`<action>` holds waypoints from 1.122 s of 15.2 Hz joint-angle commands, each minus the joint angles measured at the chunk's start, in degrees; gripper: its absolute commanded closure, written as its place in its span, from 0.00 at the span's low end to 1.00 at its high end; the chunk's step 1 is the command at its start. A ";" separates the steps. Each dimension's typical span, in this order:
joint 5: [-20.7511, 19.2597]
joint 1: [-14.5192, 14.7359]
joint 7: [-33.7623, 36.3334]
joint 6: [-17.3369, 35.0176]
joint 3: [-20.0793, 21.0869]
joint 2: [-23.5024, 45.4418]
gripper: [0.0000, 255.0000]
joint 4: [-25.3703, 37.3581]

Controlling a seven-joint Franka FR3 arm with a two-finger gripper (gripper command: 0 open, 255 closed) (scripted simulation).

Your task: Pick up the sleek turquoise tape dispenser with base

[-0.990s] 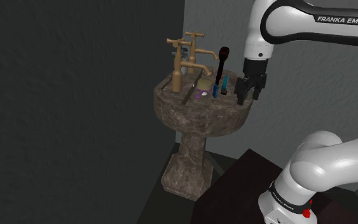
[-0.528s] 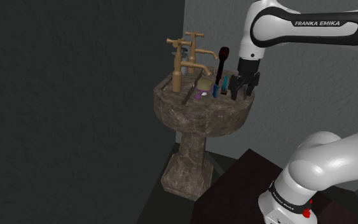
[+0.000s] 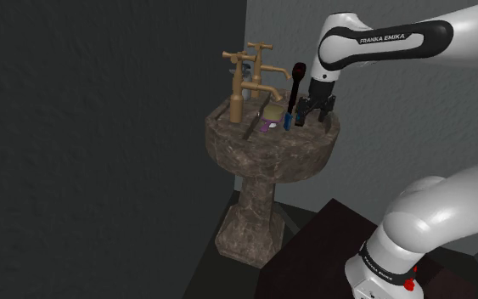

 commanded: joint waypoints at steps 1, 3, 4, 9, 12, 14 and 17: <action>-0.36 -0.77 -0.83 2.77 -1.47 3.05 0.00 1.74; -0.34 -1.31 -1.40 5.35 -2.72 6.13 0.00 3.58; -0.25 -1.57 -1.70 6.57 -3.34 7.69 0.00 4.58; 1.10 -2.77 -3.50 11.97 -6.38 15.67 0.00 10.38; 2.66 -3.53 -4.84 14.59 -8.11 20.59 0.00 14.49; 4.02 -4.11 -5.83 16.06 -9.18 23.93 0.00 17.51; 6.45 -5.19 -7.40 17.78 -10.56 28.94 0.00 22.36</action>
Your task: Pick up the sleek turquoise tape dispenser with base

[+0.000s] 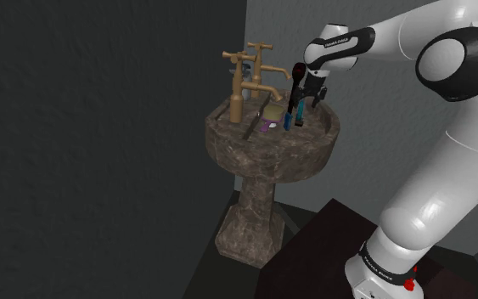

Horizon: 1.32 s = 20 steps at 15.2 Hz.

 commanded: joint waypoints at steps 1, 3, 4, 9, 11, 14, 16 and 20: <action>0.89 -0.40 -0.59 0.97 -0.44 1.79 0.00 1.39; 1.07 -0.42 -0.75 2.46 -0.44 2.12 0.00 0.21; 1.17 -0.43 -0.83 3.20 -0.45 2.31 0.00 -0.36; 1.58 -0.47 -1.18 5.83 -0.45 3.07 0.00 -2.29; 1.58 -0.46 -1.16 5.82 -0.45 3.06 1.00 -2.28; 1.57 -0.46 -1.15 5.82 -0.45 3.04 1.00 -2.29; 1.57 -0.46 -1.15 5.82 -0.45 3.04 1.00 -2.29; 1.58 -0.47 -1.18 5.83 -0.45 3.07 1.00 -2.28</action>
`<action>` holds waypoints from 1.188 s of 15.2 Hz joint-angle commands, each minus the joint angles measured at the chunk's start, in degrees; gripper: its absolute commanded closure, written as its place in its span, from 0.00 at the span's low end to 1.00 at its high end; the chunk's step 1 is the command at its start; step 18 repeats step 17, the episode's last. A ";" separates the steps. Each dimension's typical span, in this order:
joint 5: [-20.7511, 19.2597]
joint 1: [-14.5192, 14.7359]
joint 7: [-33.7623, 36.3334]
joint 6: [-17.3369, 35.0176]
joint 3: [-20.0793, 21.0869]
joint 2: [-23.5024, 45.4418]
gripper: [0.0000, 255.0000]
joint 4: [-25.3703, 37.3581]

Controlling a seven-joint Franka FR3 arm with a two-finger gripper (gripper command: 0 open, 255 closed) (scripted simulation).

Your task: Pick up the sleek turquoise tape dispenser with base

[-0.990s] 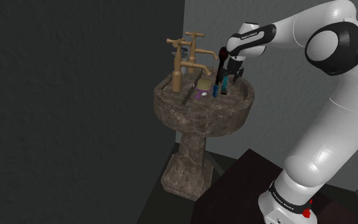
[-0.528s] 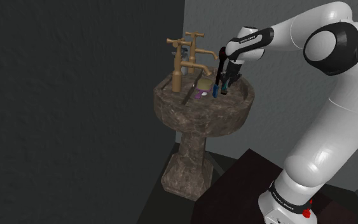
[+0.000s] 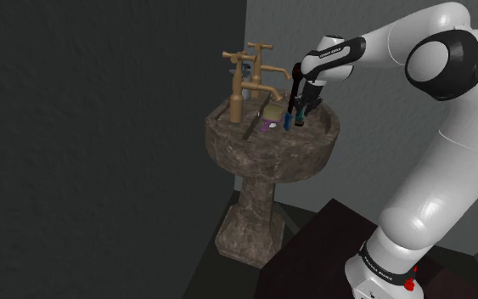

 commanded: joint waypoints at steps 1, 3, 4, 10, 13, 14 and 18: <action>-0.13 0.00 0.10 -0.73 -0.01 -0.21 1.00 0.51; -0.36 0.02 0.28 -2.20 -0.01 -0.63 1.00 1.60; -0.46 0.03 0.37 -2.94 0.00 -0.82 1.00 2.16; -0.94 0.07 0.80 -7.42 0.02 -1.71 1.00 5.81; -1.10 0.08 0.96 -9.68 0.03 -1.99 1.00 7.82; -1.14 0.08 1.00 -10.44 0.03 -2.05 1.00 8.51; -1.17 0.09 1.05 -11.31 0.03 -2.11 1.00 9.33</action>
